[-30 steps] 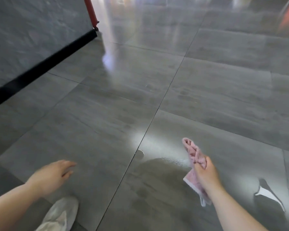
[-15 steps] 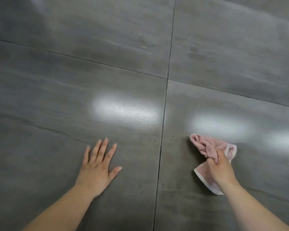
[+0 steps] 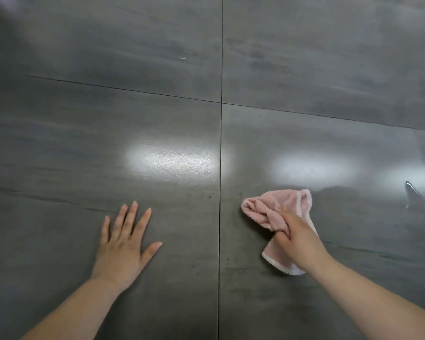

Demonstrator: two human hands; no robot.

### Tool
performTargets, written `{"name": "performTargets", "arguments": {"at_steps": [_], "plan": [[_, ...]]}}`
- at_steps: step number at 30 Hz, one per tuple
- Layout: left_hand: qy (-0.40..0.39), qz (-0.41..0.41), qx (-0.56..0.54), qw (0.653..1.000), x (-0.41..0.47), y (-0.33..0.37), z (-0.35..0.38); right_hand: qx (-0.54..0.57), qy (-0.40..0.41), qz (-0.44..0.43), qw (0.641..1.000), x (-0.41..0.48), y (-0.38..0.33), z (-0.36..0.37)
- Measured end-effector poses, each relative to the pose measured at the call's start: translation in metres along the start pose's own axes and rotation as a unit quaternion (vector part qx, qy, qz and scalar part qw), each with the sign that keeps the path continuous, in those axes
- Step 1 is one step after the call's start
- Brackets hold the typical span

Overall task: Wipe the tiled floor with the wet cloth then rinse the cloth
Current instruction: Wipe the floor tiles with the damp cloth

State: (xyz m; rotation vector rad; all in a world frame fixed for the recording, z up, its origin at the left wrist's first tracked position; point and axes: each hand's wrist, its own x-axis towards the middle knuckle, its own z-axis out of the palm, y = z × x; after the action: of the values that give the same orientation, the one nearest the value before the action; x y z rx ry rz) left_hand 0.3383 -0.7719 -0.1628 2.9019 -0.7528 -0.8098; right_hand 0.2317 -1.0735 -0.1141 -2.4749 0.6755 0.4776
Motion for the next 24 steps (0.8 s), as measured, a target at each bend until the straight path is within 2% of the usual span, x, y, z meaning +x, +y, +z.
{"name": "performTargets", "arguments": {"at_steps": [2,5,7,8,10,11,13,14,17,18,19,20,22,24], "plan": [[0.020,-0.017,0.004,1.000,-0.003,0.008,-0.004,-0.053,-0.044,-0.066,0.995,-0.010,0.011,0.002],[0.032,-0.067,-0.012,0.997,-0.006,0.024,-0.010,-0.223,-0.088,-0.197,0.951,-0.034,0.047,0.027],[-0.040,-0.082,-0.018,0.996,-0.005,0.029,-0.019,-0.276,-0.049,-0.273,0.920,-0.049,0.051,0.047],[-0.052,-0.078,-0.013,0.996,-0.005,0.028,-0.021,-0.281,-0.057,-0.301,0.910,-0.050,0.044,0.053],[-0.076,-0.068,0.001,0.995,-0.006,0.023,-0.025,-0.316,-0.118,-0.311,0.889,-0.032,0.017,0.054],[-0.090,-0.066,0.005,0.994,-0.008,0.022,-0.028,-0.344,-0.100,-0.327,0.874,-0.019,0.001,0.054],[-0.109,-0.063,0.004,0.992,-0.008,0.022,-0.032,-0.370,-0.076,-0.326,0.867,0.013,-0.033,0.041],[-0.119,-0.064,0.004,0.991,-0.008,0.024,-0.035,-0.359,-0.076,-0.308,0.878,0.030,-0.041,0.036],[-0.145,-0.075,0.002,0.986,-0.005,0.028,-0.043,-0.282,-0.083,-0.103,0.950,0.048,-0.031,0.008],[-0.150,-0.079,-0.002,0.986,-0.004,0.028,-0.042,-0.270,-0.061,-0.058,0.959,0.043,-0.014,0.004],[-0.151,-0.080,0.000,0.985,-0.003,0.028,-0.042,-0.275,-0.022,-0.048,0.960,0.034,0.005,0.004],[-0.152,-0.080,0.006,0.985,-0.003,0.029,-0.041,-0.302,0.014,-0.070,0.951,0.022,0.022,0.007],[-0.158,-0.085,0.016,0.984,-0.004,0.029,-0.042,-0.334,0.033,-0.164,0.928,-0.008,0.046,0.027],[-0.165,-0.089,0.020,0.982,-0.004,0.030,-0.042,-0.353,0.024,-0.267,0.896,-0.028,0.046,0.050]]}}
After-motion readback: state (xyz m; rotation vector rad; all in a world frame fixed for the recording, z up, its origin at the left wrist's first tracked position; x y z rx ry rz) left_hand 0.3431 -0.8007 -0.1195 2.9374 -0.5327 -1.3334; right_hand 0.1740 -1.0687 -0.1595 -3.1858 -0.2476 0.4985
